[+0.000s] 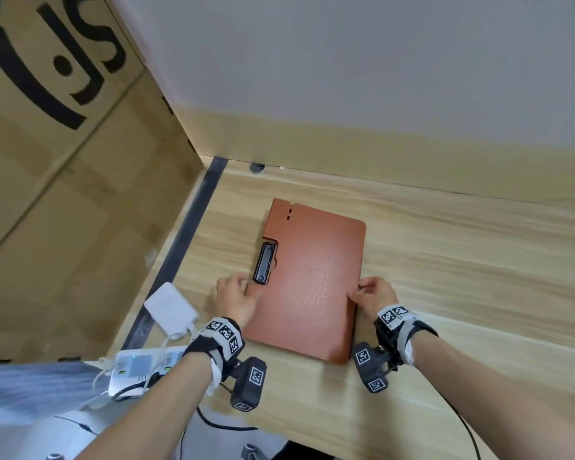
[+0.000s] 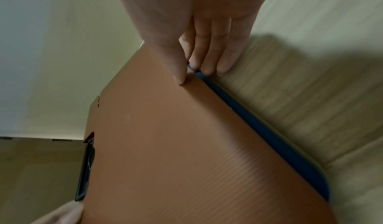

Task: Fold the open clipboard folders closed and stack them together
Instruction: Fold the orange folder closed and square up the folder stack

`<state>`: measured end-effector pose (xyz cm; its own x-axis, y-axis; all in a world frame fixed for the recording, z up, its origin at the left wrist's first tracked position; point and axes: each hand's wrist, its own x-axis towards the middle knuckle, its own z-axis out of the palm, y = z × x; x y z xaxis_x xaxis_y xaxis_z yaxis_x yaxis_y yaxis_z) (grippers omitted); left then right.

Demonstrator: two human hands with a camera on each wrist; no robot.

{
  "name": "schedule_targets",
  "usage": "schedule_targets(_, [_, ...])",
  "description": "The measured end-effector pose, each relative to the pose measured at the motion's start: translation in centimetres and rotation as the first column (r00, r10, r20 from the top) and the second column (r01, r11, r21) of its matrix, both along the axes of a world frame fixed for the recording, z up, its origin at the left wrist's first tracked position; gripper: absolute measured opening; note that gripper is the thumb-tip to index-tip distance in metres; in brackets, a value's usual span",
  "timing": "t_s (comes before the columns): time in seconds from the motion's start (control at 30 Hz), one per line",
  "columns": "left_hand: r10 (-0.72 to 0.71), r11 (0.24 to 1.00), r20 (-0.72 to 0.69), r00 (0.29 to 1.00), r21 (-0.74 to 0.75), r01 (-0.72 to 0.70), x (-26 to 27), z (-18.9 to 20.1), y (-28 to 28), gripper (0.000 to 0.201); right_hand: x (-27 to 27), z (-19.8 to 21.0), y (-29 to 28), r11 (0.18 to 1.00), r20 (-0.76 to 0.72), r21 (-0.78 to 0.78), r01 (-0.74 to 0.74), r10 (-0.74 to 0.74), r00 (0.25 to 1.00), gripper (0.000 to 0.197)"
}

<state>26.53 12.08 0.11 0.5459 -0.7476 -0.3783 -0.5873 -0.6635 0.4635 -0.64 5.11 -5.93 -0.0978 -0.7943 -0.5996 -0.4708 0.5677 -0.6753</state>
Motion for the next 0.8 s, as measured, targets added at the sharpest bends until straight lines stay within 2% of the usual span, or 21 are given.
schedule_targets(0.07, [0.003, 0.997, -0.043, 0.999, 0.071, 0.0, 0.5, 0.0, -1.1, 0.059, 0.3, 0.4, 0.4, 1.0, -0.062, -0.02, -0.017, 0.015, 0.998, 0.038])
schedule_targets(0.17, [-0.005, 0.99, -0.171, 0.985, 0.138, 0.028, 0.8, 0.0, -3.5, 0.079, 0.5, 0.9, 0.3, 0.998, -0.089, -0.065, -0.006, 0.0, 0.996, 0.052])
schedule_targets(0.27, [0.064, 0.982, -0.386, 0.92, 0.19, 0.012, 0.6, -0.5, -6.1, 0.092, 0.8, 1.4, -0.3, 1.0, -0.035, -0.006, 0.011, -0.011, 0.999, 0.063])
schedule_targets(0.37, [0.146, 0.974, -0.45, 0.881, 0.224, -0.047, 0.5, -2.0, -8.3, 0.101, 0.9, 2.1, -1.2, 0.988, 0.071, 0.119, 0.095, -0.104, 0.992, 0.066])
schedule_targets(0.4, [0.168, 0.968, -0.463, 0.87, 0.244, -0.057, 0.1, -1.9, -8.7, 0.095, 0.7, 1.8, -1.7, 0.979, 0.113, 0.165, 0.122, -0.141, 0.984, 0.065])
schedule_targets(0.47, [0.189, 0.968, -0.511, 0.839, 0.239, -0.073, -0.1, -2.3, -9.1, 0.043, 0.2, 1.5, -2.4, 0.964, 0.167, 0.232, 0.131, -0.172, 0.971, 0.063])
schedule_targets(0.5, [0.192, 0.967, -0.537, 0.821, 0.244, -0.066, -0.1, -2.4, -9.2, 0.028, 0.1, 1.1, -2.8, 0.959, 0.173, 0.251, 0.132, -0.178, 0.969, 0.064])
schedule_targets(0.53, [0.2, 0.965, -0.563, 0.802, 0.254, -0.062, 0.0, -2.3, -9.2, 0.033, -0.1, 1.1, -2.9, 0.953, 0.178, 0.272, 0.135, -0.187, 0.966, 0.068])
schedule_targets(0.6, [0.225, 0.959, -0.614, 0.757, 0.276, -0.061, 0.4, -2.6, -9.5, 0.074, -0.8, -0.1, -3.1, 0.949, 0.188, 0.282, 0.143, -0.2, 0.962, 0.086])
schedule_targets(0.63, [0.24, 0.951, -0.633, 0.736, 0.305, -0.048, 0.5, -3.0, -9.5, 0.087, -1.5, -1.4, -3.1, 0.946, 0.196, 0.289, 0.144, -0.206, 0.959, 0.094])
schedule_targets(0.67, [0.256, 0.945, -0.659, 0.707, 0.325, -0.038, 0.4, -3.0, -9.4, 0.089, -2.0, -1.6, -2.9, 0.94, 0.208, 0.314, 0.131, -0.202, 0.957, 0.098])
schedule_targets(0.7, [0.274, 0.937, -0.673, 0.687, 0.347, -0.034, 0.3, -3.2, -9.4, 0.085, -2.3, -1.8, -2.7, 0.936, 0.212, 0.323, 0.137, -0.212, 0.954, 0.096])
schedule_targets(0.73, [0.275, 0.933, -0.683, 0.677, 0.361, -0.014, -0.4, -2.3, -9.1, 0.083, -2.6, -1.3, -2.4, 0.936, 0.197, 0.319, 0.145, -0.216, 0.956, 0.083])
schedule_targets(0.8, [0.254, 0.928, -0.697, 0.67, 0.372, 0.035, -1.6, -1.8, -8.7, 0.087, -3.0, 1.0, -1.7, 0.952, 0.171, 0.282, 0.122, -0.175, 0.97, 0.043])
